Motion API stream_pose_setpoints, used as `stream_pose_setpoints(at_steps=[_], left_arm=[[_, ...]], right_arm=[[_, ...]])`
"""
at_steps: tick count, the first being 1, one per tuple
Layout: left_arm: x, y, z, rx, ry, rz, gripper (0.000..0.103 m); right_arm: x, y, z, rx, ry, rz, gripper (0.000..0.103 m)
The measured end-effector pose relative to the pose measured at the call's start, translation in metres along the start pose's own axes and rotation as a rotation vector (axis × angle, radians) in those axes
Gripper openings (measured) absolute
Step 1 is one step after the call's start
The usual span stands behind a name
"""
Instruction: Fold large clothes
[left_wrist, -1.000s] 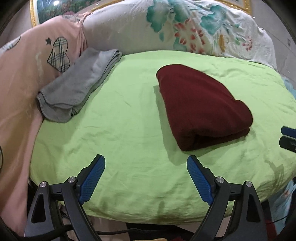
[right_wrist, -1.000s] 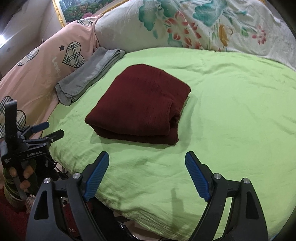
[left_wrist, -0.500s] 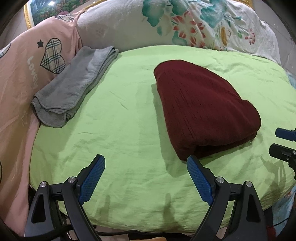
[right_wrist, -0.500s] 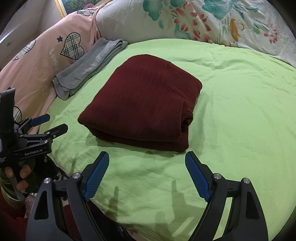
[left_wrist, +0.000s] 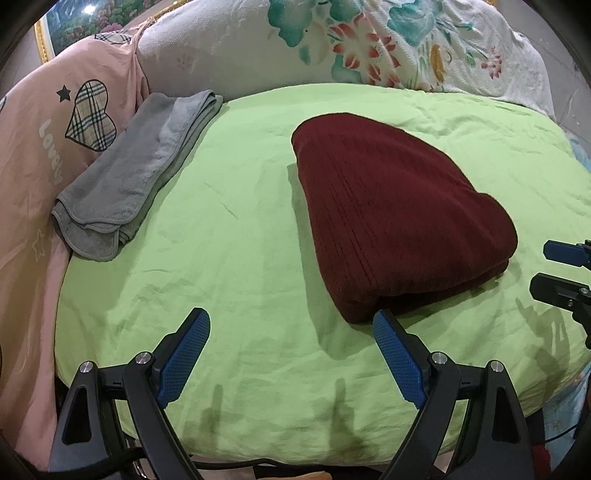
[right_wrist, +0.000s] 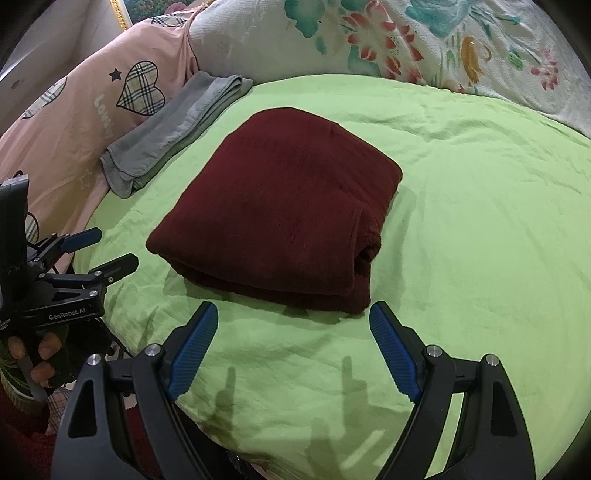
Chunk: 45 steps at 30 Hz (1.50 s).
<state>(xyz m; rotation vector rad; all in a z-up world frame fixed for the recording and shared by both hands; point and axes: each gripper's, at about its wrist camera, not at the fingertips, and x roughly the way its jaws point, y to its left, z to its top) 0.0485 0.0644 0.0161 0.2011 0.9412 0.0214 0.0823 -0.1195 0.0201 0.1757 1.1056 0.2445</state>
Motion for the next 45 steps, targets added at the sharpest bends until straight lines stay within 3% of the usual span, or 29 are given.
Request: stream_pose_setpoints(at_steps=[12, 45], left_arm=[[-0.006, 0.002, 0.017, -0.009, -0.034, 0.008, 0.091], [-0.004, 0.003, 0.028, -0.048, -0.022, 0.006, 0.091]], right_arm=[[0.001, 0.007, 0.024, -0.049, -0.016, -0.007, 0.084], [0.007, 0.0, 0.036, -0.018, -0.005, 0.01, 0.084]])
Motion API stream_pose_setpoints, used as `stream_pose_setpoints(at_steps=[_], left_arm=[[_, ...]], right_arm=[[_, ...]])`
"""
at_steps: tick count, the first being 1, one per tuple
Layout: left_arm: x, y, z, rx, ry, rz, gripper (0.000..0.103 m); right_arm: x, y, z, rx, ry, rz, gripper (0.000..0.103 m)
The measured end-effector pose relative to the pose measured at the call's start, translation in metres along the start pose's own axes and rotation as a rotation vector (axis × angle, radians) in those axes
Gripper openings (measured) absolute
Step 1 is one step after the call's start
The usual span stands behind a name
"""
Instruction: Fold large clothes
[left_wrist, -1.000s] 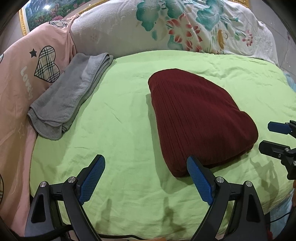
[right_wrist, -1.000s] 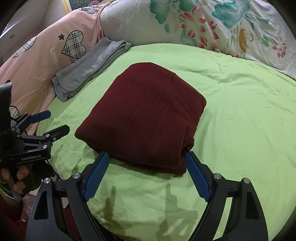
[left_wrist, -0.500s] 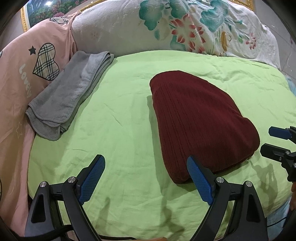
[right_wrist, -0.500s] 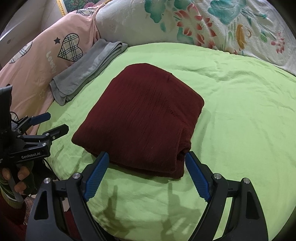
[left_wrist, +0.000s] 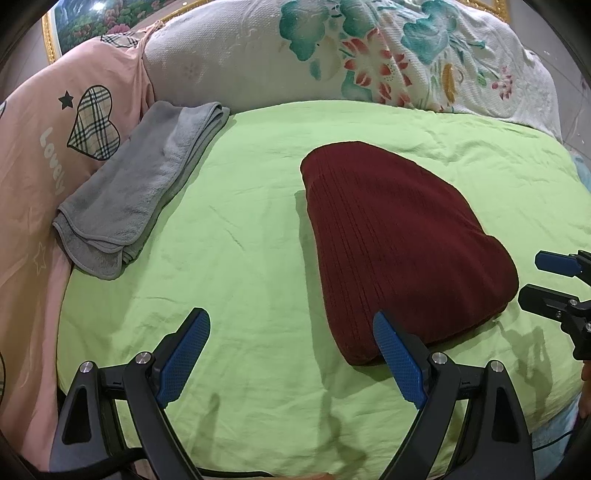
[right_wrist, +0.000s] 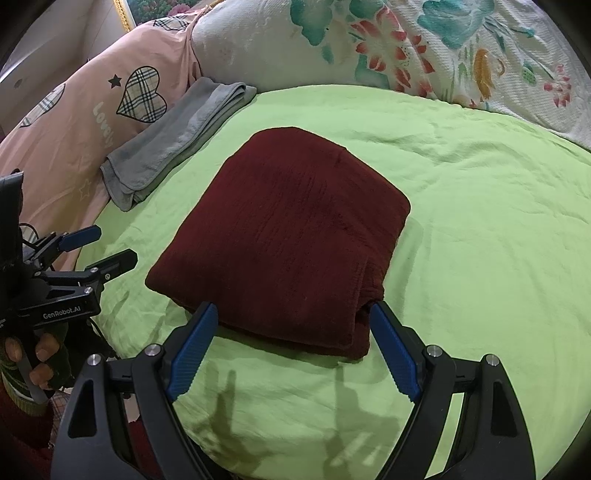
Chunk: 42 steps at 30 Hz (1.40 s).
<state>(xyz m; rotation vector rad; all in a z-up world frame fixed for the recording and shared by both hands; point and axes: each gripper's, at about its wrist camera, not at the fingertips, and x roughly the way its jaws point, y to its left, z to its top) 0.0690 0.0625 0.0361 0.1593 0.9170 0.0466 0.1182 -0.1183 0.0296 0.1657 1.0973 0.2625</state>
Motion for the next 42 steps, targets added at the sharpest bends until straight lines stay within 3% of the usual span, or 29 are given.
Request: stream_pose_setpoints(at_steps=[42], left_arm=[[0.0018, -0.0027, 0.0037, 0.011, 0.015, -0.031, 0.091]], right_arm=[[0.0071, 0.007, 0.005, -0.011, 0.013, 0.011, 0.084]])
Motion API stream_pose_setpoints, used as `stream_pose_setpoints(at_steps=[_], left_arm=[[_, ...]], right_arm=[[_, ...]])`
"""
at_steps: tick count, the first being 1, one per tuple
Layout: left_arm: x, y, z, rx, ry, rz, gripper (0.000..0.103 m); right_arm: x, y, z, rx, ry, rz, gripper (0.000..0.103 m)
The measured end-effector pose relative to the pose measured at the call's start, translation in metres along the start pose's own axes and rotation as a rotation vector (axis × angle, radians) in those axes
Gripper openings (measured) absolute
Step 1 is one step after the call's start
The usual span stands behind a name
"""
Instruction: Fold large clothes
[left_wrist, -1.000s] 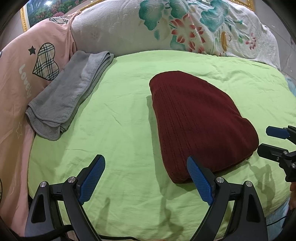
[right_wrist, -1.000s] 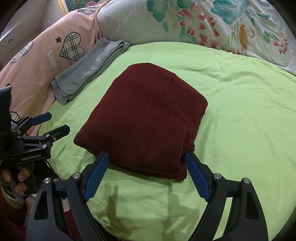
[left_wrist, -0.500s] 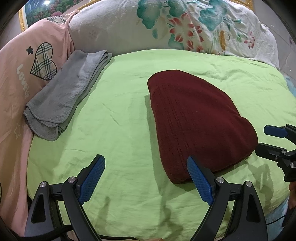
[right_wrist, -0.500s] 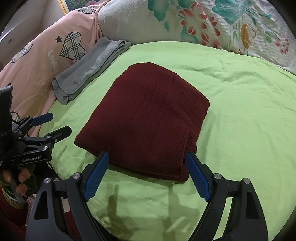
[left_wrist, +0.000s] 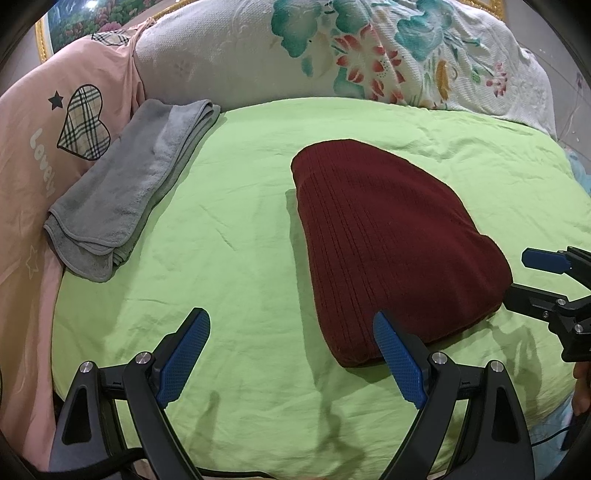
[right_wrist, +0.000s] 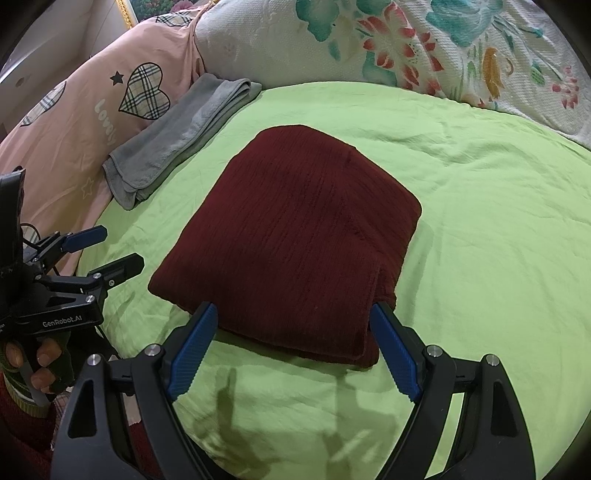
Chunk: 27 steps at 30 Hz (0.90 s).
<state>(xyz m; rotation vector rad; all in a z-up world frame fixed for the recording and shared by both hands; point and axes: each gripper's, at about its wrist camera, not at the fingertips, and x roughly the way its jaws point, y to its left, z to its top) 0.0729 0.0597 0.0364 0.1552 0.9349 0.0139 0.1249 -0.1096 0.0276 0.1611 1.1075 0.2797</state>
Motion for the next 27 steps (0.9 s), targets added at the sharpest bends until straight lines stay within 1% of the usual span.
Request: stream_pose_setpoints(at_steps=[13, 27], left_arm=[[-0.0008, 0.0012, 0.0009, -0.006, 0.0, -0.002, 0.091], [-0.0004, 0.0041, 0.0027, -0.005, -0.004, -0.003, 0.091]], right_arm=[[0.0014, 0.004, 0.0026, 0.0, -0.002, 0.0, 0.084], [-0.0025, -0.0005, 0.0046, -0.003, -0.008, 0.008, 0.084]])
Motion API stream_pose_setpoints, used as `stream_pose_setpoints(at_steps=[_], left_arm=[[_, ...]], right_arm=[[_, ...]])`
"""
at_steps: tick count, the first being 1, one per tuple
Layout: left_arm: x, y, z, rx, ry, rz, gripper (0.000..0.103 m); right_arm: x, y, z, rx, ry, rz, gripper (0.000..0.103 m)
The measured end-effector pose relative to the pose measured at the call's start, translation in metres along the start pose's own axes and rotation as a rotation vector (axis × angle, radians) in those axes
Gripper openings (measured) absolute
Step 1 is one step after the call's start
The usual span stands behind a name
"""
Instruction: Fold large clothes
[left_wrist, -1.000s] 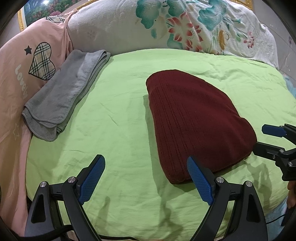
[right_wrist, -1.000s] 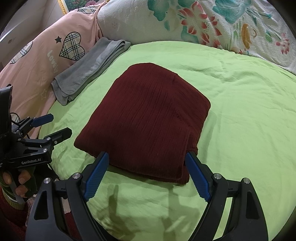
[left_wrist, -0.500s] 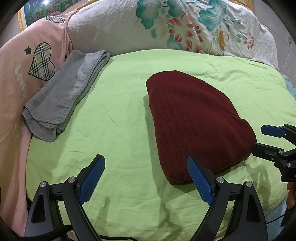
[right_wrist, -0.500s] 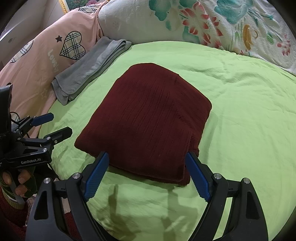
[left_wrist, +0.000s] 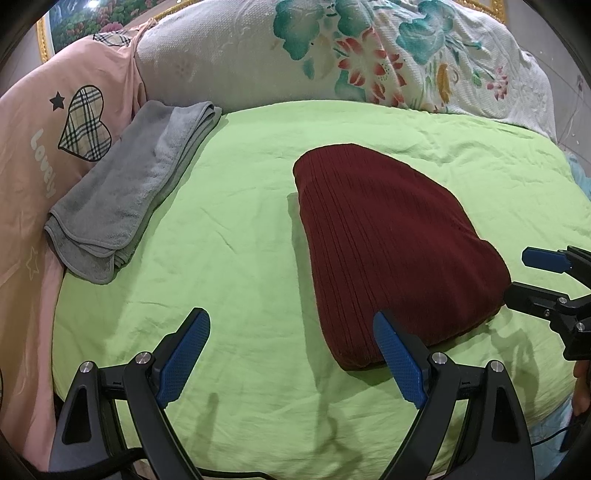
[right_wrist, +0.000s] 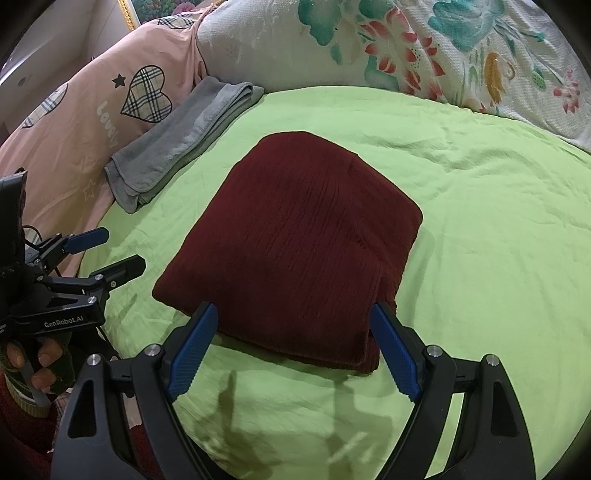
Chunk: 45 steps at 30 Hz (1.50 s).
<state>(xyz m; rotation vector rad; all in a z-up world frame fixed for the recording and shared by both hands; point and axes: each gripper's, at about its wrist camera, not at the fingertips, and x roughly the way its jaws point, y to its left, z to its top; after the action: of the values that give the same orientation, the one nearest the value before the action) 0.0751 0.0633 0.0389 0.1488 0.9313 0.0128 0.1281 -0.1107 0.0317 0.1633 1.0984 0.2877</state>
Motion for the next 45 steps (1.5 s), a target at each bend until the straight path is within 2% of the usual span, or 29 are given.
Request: stream_pose_setpoints(at_steps=[45], left_arm=[[0.0015, -0.0049, 0.0089, 0.015, -0.003, 0.004, 0.091]], right_arm=[[-0.0018, -0.0044, 0.0092, 0.007, -0.001, 0.008, 0.085]])
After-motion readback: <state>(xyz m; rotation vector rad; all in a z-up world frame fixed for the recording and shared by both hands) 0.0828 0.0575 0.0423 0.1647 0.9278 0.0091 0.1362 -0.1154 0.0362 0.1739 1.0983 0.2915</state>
